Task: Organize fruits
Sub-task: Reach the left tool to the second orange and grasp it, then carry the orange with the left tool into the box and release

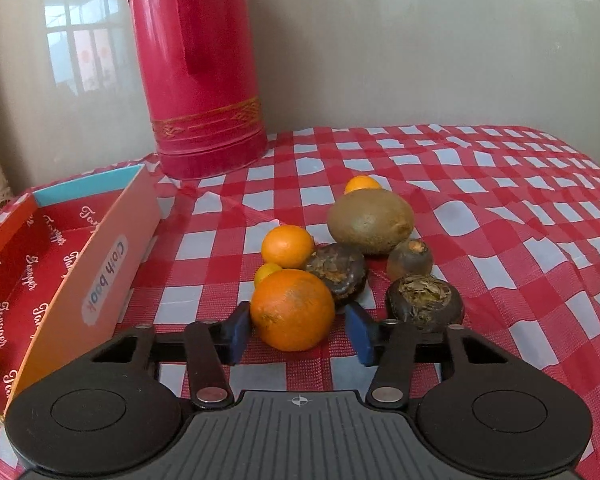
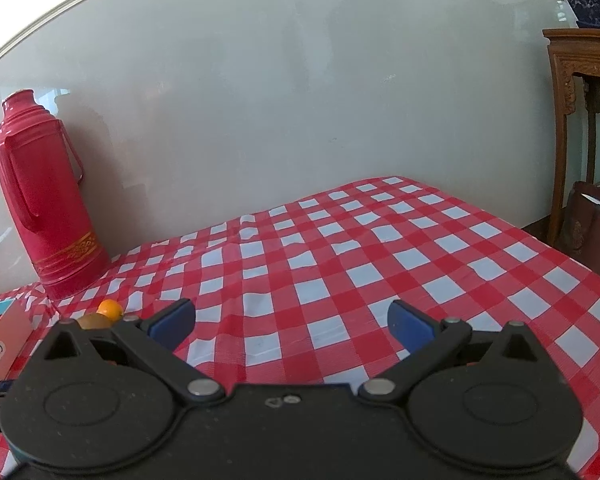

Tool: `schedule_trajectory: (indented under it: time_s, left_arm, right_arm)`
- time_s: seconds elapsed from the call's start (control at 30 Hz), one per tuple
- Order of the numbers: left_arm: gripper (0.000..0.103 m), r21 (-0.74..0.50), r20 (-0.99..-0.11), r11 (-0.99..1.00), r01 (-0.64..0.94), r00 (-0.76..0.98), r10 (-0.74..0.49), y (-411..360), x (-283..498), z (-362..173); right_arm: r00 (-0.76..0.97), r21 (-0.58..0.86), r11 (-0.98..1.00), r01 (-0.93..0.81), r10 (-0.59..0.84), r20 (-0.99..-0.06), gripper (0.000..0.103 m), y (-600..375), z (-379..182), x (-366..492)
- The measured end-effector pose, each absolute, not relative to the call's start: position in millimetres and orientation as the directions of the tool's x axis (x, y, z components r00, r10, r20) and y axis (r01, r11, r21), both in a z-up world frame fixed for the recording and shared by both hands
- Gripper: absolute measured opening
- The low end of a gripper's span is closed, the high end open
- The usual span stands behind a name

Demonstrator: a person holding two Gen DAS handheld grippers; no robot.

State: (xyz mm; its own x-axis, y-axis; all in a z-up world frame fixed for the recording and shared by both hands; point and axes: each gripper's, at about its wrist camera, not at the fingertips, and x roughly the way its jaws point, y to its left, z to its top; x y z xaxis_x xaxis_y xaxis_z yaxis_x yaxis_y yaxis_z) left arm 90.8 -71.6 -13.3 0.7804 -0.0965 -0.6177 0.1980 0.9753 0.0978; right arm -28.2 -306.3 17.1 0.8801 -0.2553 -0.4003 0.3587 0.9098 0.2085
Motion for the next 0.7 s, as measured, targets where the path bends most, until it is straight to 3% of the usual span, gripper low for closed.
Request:
schedule_trajectory:
  time_s: [0.07, 0.27, 0.7]
  left_arm:
    - [0.044, 0.092, -0.618, 0.976, 0.197, 0.780, -0.099, -71, 91, -13]
    - [0.044, 0.132, -0.591, 0.975, 0.179, 0.804, -0.068, -71, 89, -9]
    - [0.043, 0.073, -0.579, 0.982, 0.175, 0.809, -0.101, -61, 88, -4]
  right_arm:
    - [0.880, 0.210, 0.910, 0.358, -0.254, -0.401, 0.097, -307, 17, -28]
    - [0.883, 0.211, 0.915, 0.344, -0.238, -0.405, 0.097, -306, 17, -26]
    - [0.886, 0.218, 0.918, 0.331, -0.222, -0.407, 0.097, -305, 16, -24]
